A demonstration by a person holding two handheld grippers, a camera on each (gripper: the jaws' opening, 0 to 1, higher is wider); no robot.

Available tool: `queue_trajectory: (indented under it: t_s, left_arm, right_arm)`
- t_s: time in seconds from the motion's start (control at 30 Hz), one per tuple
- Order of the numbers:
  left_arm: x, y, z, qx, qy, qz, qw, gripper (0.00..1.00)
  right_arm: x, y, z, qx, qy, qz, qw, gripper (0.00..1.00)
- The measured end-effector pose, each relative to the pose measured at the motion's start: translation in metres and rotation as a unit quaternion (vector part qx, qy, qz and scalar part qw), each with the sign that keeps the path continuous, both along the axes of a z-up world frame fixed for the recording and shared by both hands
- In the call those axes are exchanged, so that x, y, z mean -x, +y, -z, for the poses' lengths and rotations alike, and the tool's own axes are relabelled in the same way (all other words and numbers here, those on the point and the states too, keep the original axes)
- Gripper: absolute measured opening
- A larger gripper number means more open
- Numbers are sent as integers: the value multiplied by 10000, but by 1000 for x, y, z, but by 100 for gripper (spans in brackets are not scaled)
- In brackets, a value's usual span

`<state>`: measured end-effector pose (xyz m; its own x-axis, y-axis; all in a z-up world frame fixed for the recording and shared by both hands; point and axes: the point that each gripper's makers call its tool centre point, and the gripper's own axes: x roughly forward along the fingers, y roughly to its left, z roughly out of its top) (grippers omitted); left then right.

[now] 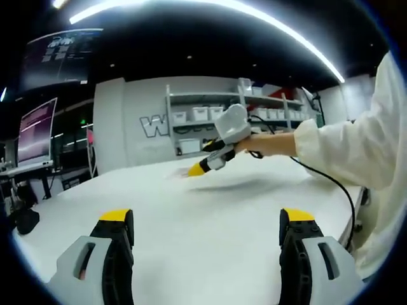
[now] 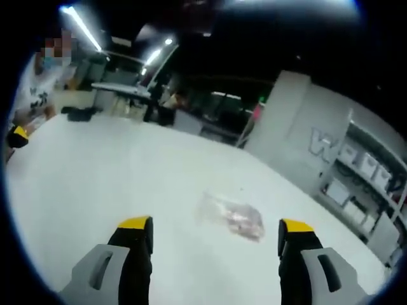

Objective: Open the resealable bag by pulling the two sides of the seal apart until the entire bag opening is separated and visibly accessible.

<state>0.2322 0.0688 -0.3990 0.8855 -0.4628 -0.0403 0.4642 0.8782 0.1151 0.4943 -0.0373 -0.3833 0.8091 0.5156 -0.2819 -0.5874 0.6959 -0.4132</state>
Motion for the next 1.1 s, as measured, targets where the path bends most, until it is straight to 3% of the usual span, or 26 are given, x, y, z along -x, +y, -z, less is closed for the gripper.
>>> queue_trajectory:
  t_s: [0.27,0.5,1.1]
  left_arm:
    - [0,0,2,3,26,13,10000,94]
    - [-1,0,3,21,43,17,10000,94]
    - [-1,0,7,65,87,44,9999,94]
  right_arm:
    - [-4,2,3,94,14,-6,10000,81]
    - [-14,5,7,644,-133,-42,9978,81]
    - [-31,22,16,1271,-312,-200,9912,80]
